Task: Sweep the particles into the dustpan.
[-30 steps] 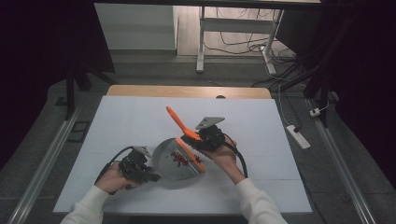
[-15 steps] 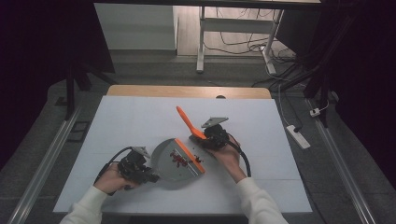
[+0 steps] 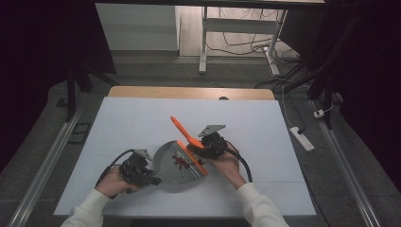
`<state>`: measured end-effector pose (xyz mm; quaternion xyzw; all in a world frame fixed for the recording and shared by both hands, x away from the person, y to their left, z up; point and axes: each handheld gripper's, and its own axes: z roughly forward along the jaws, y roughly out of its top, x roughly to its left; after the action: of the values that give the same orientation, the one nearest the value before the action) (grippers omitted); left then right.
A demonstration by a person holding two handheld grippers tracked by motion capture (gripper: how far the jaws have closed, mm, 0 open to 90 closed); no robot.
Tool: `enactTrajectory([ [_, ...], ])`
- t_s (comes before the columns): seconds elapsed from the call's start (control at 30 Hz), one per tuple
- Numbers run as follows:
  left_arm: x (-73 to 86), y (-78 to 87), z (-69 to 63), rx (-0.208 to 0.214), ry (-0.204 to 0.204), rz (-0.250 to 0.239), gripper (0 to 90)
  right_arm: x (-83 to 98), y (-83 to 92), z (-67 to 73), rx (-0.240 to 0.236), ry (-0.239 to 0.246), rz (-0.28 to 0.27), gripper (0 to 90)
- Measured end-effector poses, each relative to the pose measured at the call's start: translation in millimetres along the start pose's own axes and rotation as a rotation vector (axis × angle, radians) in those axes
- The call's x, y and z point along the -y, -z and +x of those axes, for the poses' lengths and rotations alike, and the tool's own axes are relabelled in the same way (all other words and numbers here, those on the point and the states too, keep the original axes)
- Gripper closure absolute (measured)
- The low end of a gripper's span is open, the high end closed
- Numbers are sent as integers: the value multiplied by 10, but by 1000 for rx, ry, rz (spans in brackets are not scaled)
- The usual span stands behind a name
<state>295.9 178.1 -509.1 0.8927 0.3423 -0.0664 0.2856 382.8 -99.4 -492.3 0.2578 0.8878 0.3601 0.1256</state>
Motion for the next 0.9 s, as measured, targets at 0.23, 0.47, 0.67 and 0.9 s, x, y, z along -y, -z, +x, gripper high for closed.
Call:
enactTrajectory([
  [0.23, 1, -3, 0, 0, 0, 1, 613, 14, 13, 72, -5, 7, -7, 698],
  [0.47, 2, -12, -2, -3, 2, 3, 613, 8, 22, 117, -54, -45, -49, 699],
  [0.67, 5, -11, 2, -1, -1, 2, 612, -39, 45, 183, -155, -42, -88, 700],
  [0.9, 9, -17, 3, -4, -3, 1, 613, -70, 224, 106, -84, -35, -130, 700],
])
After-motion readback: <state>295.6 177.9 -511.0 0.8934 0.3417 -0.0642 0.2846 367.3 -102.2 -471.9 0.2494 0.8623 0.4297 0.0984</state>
